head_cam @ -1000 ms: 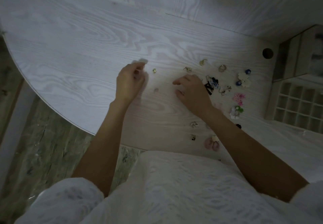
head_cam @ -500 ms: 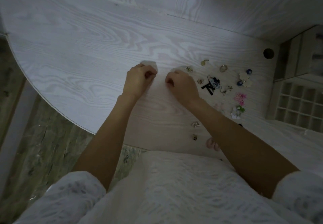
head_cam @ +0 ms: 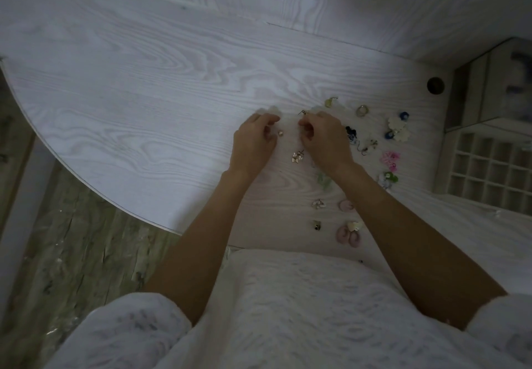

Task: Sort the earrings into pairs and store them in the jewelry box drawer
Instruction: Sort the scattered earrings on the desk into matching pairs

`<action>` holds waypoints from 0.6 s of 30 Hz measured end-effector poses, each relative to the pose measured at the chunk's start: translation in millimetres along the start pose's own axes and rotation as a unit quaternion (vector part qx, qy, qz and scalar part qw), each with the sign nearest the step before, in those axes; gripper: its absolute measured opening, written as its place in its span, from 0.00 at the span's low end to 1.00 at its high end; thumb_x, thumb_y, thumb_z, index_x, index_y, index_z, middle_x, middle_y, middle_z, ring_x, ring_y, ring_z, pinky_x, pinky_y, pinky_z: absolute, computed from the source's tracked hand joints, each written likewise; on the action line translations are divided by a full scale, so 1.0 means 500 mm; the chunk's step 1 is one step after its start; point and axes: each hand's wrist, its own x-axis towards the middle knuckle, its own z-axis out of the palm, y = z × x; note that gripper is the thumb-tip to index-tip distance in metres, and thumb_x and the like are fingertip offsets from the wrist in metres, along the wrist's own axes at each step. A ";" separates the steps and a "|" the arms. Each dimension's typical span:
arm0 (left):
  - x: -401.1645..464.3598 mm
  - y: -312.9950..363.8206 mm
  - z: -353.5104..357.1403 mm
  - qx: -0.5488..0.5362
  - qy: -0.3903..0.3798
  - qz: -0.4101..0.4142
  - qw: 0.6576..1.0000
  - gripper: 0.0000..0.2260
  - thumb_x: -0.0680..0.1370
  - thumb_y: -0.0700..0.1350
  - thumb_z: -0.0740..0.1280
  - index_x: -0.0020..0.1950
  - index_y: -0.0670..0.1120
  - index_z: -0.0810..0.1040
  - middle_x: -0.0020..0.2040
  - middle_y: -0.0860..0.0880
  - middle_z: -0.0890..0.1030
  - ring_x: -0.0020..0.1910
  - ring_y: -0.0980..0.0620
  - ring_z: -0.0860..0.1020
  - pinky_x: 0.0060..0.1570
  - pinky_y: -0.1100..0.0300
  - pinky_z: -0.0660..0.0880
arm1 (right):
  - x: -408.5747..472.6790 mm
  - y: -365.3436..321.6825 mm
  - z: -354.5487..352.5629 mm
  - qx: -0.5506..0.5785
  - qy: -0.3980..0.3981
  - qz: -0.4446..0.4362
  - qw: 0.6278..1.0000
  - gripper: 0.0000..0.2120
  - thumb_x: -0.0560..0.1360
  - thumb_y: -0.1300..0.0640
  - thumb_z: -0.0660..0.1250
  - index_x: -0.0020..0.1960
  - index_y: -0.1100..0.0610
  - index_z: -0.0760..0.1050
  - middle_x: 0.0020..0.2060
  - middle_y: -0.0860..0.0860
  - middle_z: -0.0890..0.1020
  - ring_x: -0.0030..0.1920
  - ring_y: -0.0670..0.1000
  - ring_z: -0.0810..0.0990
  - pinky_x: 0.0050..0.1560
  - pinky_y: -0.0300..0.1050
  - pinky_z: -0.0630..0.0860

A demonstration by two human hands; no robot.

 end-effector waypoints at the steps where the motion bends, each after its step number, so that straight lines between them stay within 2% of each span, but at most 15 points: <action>1: -0.003 0.001 0.000 0.007 -0.002 -0.010 1.000 0.14 0.70 0.37 0.69 0.55 0.44 0.79 0.49 0.46 0.80 0.44 0.51 0.78 0.46 0.63 0.71 | -0.001 -0.001 0.000 -0.001 0.000 -0.001 1.000 0.10 0.72 0.66 0.65 0.53 0.63 0.78 0.47 0.59 0.79 0.46 0.57 0.78 0.48 0.50 0.75; 5: -0.004 0.014 0.014 0.005 -0.003 -0.028 1.000 0.09 0.71 0.38 0.69 0.50 0.44 0.81 0.46 0.46 0.82 0.44 0.50 0.80 0.46 0.57 0.75 | -0.001 -0.011 0.009 0.022 0.005 0.003 1.000 0.11 0.70 0.70 0.63 0.51 0.65 0.78 0.45 0.61 0.80 0.45 0.58 0.78 0.47 0.49 0.75; 10: 0.008 0.037 0.034 -0.035 -0.006 -0.041 0.999 0.06 0.72 0.38 0.68 0.47 0.44 0.82 0.43 0.47 0.84 0.43 0.51 0.81 0.48 0.54 0.77 | 0.005 -0.025 0.011 0.080 0.011 0.030 0.996 0.13 0.69 0.71 0.63 0.51 0.64 0.79 0.44 0.58 0.83 0.44 0.54 0.81 0.44 0.38 0.72; 12: 0.010 0.042 0.038 -0.048 -0.008 -0.042 0.998 0.07 0.71 0.37 0.69 0.47 0.43 0.82 0.43 0.47 0.84 0.43 0.51 0.82 0.48 0.55 0.78 | 0.004 -0.025 0.008 0.088 0.012 0.035 0.995 0.13 0.69 0.72 0.63 0.51 0.64 0.79 0.43 0.58 0.84 0.43 0.53 0.81 0.44 0.38 0.73; 16: 0.007 0.041 0.033 -0.074 -0.024 -0.051 0.996 0.10 0.70 0.35 0.68 0.49 0.43 0.82 0.44 0.47 0.84 0.45 0.53 0.81 0.49 0.64 0.75 | -0.002 -0.019 0.002 0.095 0.004 0.044 0.995 0.13 0.70 0.71 0.64 0.53 0.64 0.78 0.44 0.58 0.83 0.43 0.51 0.80 0.45 0.38 0.74; 18: 0.001 0.037 0.026 -0.090 -0.038 -0.056 0.994 0.13 0.69 0.33 0.67 0.51 0.43 0.81 0.46 0.47 0.84 0.45 0.53 0.81 0.51 0.62 0.76 | -0.008 -0.015 -0.004 0.097 0.006 0.038 0.995 0.14 0.70 0.70 0.65 0.55 0.64 0.77 0.44 0.58 0.83 0.44 0.52 0.80 0.48 0.42 0.77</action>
